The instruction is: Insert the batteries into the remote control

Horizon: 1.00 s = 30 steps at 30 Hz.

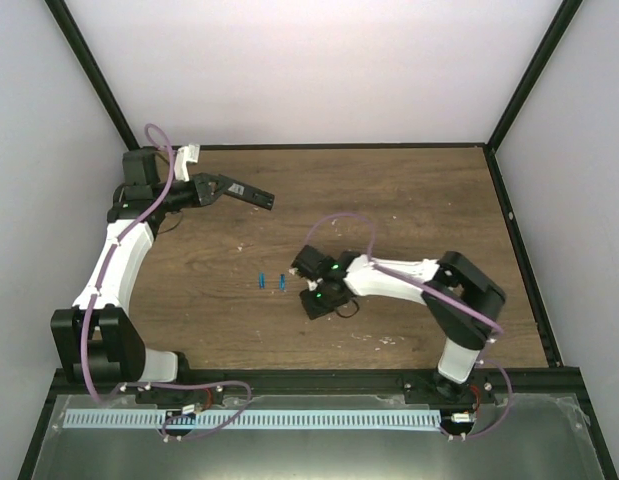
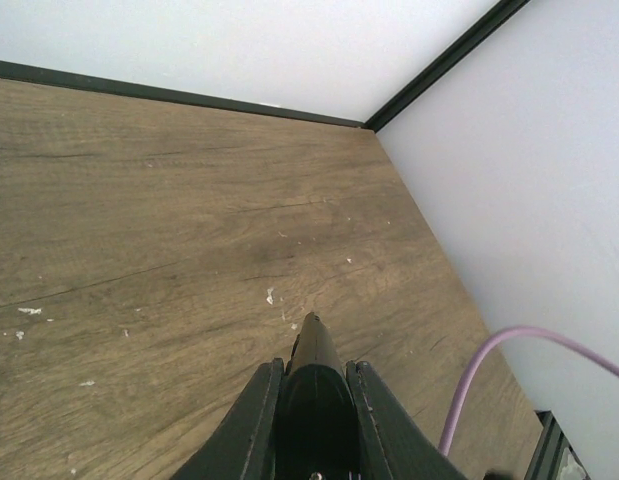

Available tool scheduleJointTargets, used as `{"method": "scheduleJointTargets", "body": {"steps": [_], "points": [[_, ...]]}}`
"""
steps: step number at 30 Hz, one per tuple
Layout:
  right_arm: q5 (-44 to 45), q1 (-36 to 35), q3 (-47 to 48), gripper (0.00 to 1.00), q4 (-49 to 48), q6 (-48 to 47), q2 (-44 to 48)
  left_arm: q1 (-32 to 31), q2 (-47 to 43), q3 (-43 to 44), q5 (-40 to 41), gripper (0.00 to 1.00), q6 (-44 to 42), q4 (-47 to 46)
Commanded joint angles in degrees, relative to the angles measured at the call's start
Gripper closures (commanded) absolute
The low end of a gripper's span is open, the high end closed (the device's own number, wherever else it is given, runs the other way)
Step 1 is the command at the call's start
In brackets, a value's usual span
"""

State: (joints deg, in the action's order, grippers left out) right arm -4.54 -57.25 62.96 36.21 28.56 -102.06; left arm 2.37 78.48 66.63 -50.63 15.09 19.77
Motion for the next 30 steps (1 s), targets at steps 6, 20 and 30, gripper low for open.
{"method": "scheduleJointTargets", "body": {"steps": [6,20,30], "points": [[-14.4,14.6,-10.1,0.99,-14.9,-4.6,9.4,0.2,-0.8,-0.4,-0.7,1.0,1.4,-2.5],[-25.8,25.7,-6.8,0.89,-16.9,-9.1,-0.7,0.2,-0.6,0.6,0.9,1.0,1.2,-2.1],[-17.3,26.1,-4.3,0.6,-7.4,-12.2,1.1,0.2,-0.2,0.9,0.9,1.0,1.1,-2.6]]}}
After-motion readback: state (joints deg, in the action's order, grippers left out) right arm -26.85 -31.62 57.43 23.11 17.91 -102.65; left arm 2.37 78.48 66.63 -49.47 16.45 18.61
